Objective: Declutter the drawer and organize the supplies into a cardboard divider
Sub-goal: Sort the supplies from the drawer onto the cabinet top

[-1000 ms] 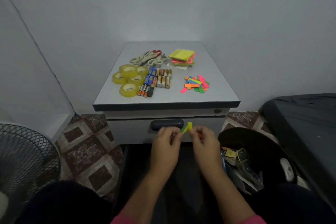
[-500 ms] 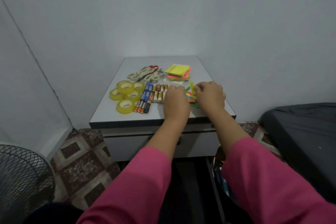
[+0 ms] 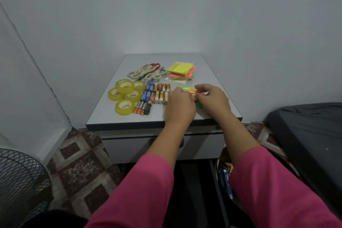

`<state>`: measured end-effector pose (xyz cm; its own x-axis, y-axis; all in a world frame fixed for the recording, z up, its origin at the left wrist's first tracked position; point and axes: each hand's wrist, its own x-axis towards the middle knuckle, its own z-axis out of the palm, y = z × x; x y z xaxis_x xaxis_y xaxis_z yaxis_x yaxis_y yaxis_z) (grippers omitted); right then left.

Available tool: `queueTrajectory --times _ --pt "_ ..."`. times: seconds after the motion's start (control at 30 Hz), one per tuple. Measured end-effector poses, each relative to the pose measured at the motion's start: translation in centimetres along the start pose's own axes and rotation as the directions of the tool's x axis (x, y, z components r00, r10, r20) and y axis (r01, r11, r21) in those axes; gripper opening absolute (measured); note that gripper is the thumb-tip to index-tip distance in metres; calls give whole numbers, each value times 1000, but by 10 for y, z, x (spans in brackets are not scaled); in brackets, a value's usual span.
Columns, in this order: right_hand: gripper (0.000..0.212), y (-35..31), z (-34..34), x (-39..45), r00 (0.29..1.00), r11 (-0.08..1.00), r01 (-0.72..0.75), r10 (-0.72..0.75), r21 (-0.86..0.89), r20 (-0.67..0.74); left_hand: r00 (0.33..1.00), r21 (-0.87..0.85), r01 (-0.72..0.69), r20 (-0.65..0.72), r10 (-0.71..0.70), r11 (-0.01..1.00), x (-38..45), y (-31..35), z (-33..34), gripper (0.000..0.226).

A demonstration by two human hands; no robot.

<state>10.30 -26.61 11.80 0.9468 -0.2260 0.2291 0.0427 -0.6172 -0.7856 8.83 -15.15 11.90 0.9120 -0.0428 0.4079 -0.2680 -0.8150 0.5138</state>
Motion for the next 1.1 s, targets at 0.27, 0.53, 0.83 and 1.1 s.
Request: queueTrajectory --times 0.27,0.53,0.83,1.1 --pt "28 2 -2 -6 995 983 51 -34 174 -95 997 -143 -19 -82 7 989 0 -4 -1 26" --pt "19 -8 -7 -32 987 940 105 -60 324 -147 985 -392 -150 -139 103 907 -16 -10 -15 21" --pt "17 13 18 -154 993 901 120 -109 417 -48 942 -278 -307 50 333 910 -117 -57 -23 17" --pt "23 71 75 -223 888 996 -2 -40 89 458 829 -13 -183 536 161 983 -199 -119 -7 22"
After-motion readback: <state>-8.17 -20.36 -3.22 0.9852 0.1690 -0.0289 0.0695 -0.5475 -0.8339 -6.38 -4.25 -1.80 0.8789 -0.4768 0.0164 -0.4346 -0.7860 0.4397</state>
